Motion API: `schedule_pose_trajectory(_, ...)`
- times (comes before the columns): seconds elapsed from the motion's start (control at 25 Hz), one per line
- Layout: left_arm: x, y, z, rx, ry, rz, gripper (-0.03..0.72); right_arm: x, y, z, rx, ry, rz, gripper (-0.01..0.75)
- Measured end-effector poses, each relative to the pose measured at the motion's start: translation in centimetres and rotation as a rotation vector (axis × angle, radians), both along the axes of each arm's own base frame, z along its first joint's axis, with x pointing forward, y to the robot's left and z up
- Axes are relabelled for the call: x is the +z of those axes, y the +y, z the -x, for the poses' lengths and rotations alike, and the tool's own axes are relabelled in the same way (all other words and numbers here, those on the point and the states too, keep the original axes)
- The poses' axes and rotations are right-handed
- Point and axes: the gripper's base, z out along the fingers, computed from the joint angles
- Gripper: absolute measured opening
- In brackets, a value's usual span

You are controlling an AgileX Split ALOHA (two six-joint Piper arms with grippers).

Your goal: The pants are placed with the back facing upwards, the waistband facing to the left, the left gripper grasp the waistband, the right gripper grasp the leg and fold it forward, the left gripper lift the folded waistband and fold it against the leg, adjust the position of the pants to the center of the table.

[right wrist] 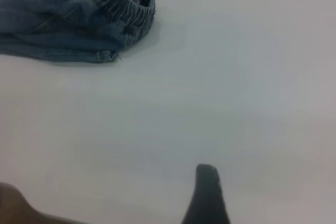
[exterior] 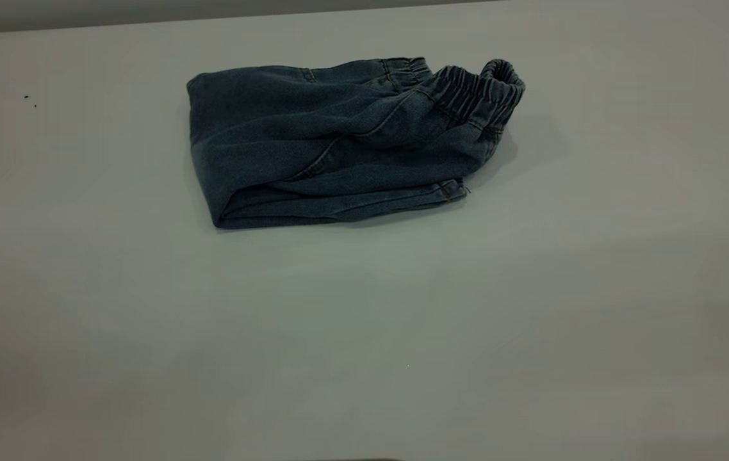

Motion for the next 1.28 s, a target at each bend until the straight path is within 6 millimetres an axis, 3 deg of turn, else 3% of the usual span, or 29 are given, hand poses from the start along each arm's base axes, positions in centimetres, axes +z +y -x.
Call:
schedule_pose_trajectory(0.72,0.1,0.1,0.0,-0.021,-0.037,-0.023,0.412,0.0,0.0,0.0,0.0,0.0,0.0,0.477)
schedule_pose_trajectory(1.08,0.2,1.3,1.5,0.525,-0.179,0.01,0.412,0.0,0.0,0.0,0.002,0.0,-0.003,0.477)
schedule_pose_trajectory(1.28,0.1,1.2,2.5,0.605,-0.235,0.017,0.412,0.0,0.0,0.0,0.002,0.0,-0.003,0.477)
